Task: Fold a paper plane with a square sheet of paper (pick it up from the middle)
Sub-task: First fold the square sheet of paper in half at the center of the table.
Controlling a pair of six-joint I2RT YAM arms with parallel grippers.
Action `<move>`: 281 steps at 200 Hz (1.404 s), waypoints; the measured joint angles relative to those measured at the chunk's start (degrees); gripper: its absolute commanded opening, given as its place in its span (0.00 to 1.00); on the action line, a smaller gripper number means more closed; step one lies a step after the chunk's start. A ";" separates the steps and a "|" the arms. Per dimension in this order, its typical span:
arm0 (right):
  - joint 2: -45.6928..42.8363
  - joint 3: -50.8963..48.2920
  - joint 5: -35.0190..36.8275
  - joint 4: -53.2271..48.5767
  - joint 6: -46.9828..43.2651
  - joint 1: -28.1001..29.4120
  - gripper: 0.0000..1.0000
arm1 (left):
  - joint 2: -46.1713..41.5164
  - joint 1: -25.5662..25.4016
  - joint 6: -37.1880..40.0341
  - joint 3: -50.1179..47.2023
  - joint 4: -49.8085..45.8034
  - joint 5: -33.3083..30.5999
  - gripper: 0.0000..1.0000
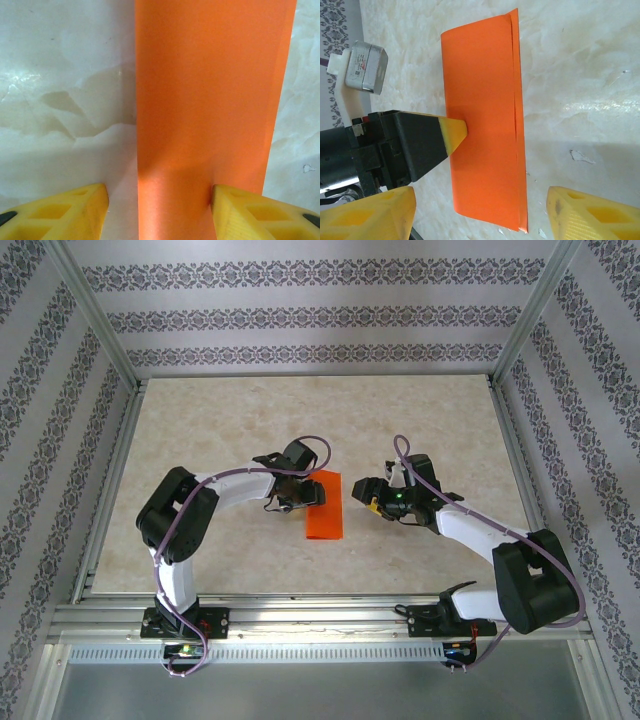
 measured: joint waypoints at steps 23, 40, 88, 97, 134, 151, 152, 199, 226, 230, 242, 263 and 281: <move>0.00 0.00 0.04 -0.04 0.00 0.00 0.71 | 0.48 0.00 -0.28 0.81 -0.85 -0.11 0.60; 0.00 0.00 0.20 -0.07 0.00 0.00 0.71 | 0.85 0.00 -0.07 1.38 -1.44 0.04 0.60; 0.00 0.00 0.68 -0.44 0.00 0.00 0.72 | 2.71 0.00 1.05 4.44 -5.03 0.04 0.61; 0.00 0.00 0.70 -0.44 -0.02 0.00 0.72 | 3.15 0.00 1.31 5.14 -5.92 0.04 0.61; 0.00 0.00 0.90 -0.44 -0.02 0.00 0.72 | 4.87 -0.17 2.10 8.13 -9.40 -0.37 0.63; 0.00 0.00 0.94 -0.44 -0.02 0.00 0.72 | 5.11 -0.28 2.14 8.55 -9.90 -0.48 0.63; 0.00 0.00 0.94 -0.44 -0.02 0.00 0.72 | 5.14 -0.28 2.14 8.59 -9.97 -0.48 0.63; 0.04 0.02 0.94 -0.46 -0.04 0.00 0.72 | 6.27 -0.42 2.14 10.45 -12.04 -0.94 0.63; 0.26 0.04 0.92 -0.44 -0.07 0.00 0.69 | 6.64 -0.46 2.14 11.02 -12.66 -1.05 0.63; 0.35 0.04 0.92 -0.44 -0.07 0.00 0.68 | 6.64 -0.48 2.12 11.04 -12.68 -1.07 0.63; 0.81 0.04 0.92 -0.44 -0.09 0.00 0.65 | 6.64 -0.48 2.12 11.04 -12.68 -1.09 0.63; 2.03 0.13 0.81 -0.48 -0.28 0.02 0.56 | 6.69 -0.50 2.12 11.04 -12.68 -1.20 0.64; 3.28 0.46 0.59 -0.52 -0.33 0.11 0.56 | 6.69 -0.57 2.12 11.04 -12.66 -1.25 0.65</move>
